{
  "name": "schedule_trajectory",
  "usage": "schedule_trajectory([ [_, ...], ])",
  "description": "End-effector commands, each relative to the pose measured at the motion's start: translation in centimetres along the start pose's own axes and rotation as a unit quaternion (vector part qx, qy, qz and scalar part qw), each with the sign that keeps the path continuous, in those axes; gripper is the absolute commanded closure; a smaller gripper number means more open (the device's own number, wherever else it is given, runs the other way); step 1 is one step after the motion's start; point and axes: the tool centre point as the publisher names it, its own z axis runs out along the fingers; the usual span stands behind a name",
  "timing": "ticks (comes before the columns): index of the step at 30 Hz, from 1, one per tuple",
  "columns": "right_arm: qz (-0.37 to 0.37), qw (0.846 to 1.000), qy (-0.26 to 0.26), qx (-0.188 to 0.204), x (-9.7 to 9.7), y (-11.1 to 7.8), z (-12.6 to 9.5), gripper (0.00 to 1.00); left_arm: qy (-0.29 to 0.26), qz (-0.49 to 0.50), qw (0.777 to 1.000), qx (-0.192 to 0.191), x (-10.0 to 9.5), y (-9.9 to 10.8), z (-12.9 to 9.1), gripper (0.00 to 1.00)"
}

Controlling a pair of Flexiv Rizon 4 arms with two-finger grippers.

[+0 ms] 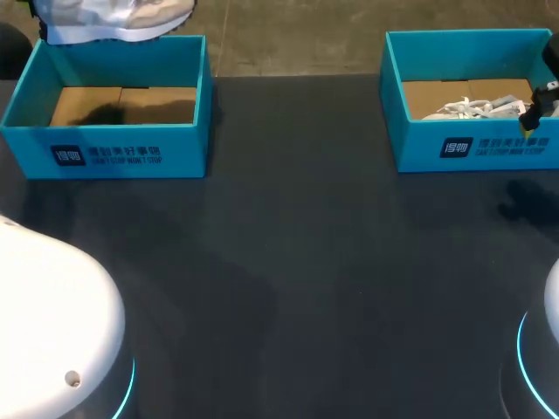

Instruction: Take the shoe out of the shoebox, open the shoe tongue, remove and reinsert the insole, then place the shoe into the shoebox

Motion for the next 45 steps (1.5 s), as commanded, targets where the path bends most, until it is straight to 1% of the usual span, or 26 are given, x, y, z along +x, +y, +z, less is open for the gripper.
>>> schedule_trajectory([
  [1, 0.000, 1.000, 0.001, 0.000, 0.0, 0.1, 0.0, 0.00, -0.001, 0.000, 1.000, -0.014, 0.0, -0.5, 0.0, 1.00],
  [6, 0.000, 1.000, 0.001, 0.000, 0.0, 0.1, 0.0, 0.00, -0.001, 0.000, 1.000, -0.014, 0.0, -0.5, 0.0, 1.00],
  [9, 0.000, 1.000, 0.001, 0.000, 0.0, 0.1, 0.0, 0.00, 0.007, 0.004, 1.000, -0.006, -0.8, -2.4, 0.0, 1.00],
  [10, 0.000, 1.000, 0.001, 0.000, 0.0, 0.1, 0.0, 0.00, 0.005, 0.001, 1.000, -0.002, -0.8, -2.8, 0.0, 1.00],
  [12, 0.000, 1.000, 0.001, 0.000, 0.0, 0.1, 0.0, 0.00, 0.024, -0.004, 1.000, 0.006, -1.3, -4.1, 0.2, 1.00],
  [18, 0.000, 1.000, 0.001, 0.000, 0.0, 0.1, 0.0, 0.00, 0.033, -0.003, 0.999, 0.018, -2.3, -7.7, 0.1, 1.00],
  [19, 0.000, 1.000, 0.001, 0.000, 0.0, 0.1, 0.0, 0.00, 0.039, -0.005, 0.999, 0.017, -2.4, -8.3, 0.0, 1.00],
  [24, 0.000, 1.000, 0.001, 0.000, 0.0, 0.1, 0.0, 0.00, 0.040, -0.002, 0.999, 0.012, -3.7, -11.6, -0.6, 1.00],
  [29, 0.000, 1.000, 0.001, 0.000, 0.0, 0.1, 0.0, 0.00, 0.034, 0.004, 0.999, 0.012, -5.6, -14.9, -1.2, 1.00],
  [31, 0.000, 1.000, 0.001, 0.000, 0.0, 0.1, 0.0, 0.00, 0.039, 0.004, 0.999, 0.006, -6.8, -16.8, -1.5, 1.00],
  [37, 0.000, 1.000, 0.001, 0.000, 0.0, 0.1, 0.0, 0.00, 0.027, -0.008, 1.000, -0.002, -9.7, -21.7, -2.3, 1.00],
  [39, 0.000, 1.000, 0.001, 0.000, 0.0, 0.1, 0.0, 0.00, 0.021, -0.013, 1.000, -0.001, -10.9, -23.4, -2.8, 1.00],
  [41, 0.000, 1.000, 0.001, 0.000, 0.0, 0.1, 0.0, 0.00, 0.012, -0.017, 1.000, 0.010, -11.9, -25.0, -3.1, 1.00],
  [42, 0.000, 1.000, 0.001, 0.000, 0.0, 0.1, 0.0, 0.00, -0.001, -0.019, 1.000, 0.012, -12.5, -25.9, -3.2, 1.00],
  [43, 0.000, 1.000, 0.001, 0.000, 0.0, 0.1, 0.0, 0.00, 0.011, -0.031, 0.999, 0.017, -13.1, -26.8, -3.4, 1.00],
  [45, 0.000, 1.000, 0.001, 0.000, 0.0, 0.1, 0.0, 0.00, 0.006, -0.026, 1.000, 0.013, -14.2, -28.4, -3.8, 1.00],
])
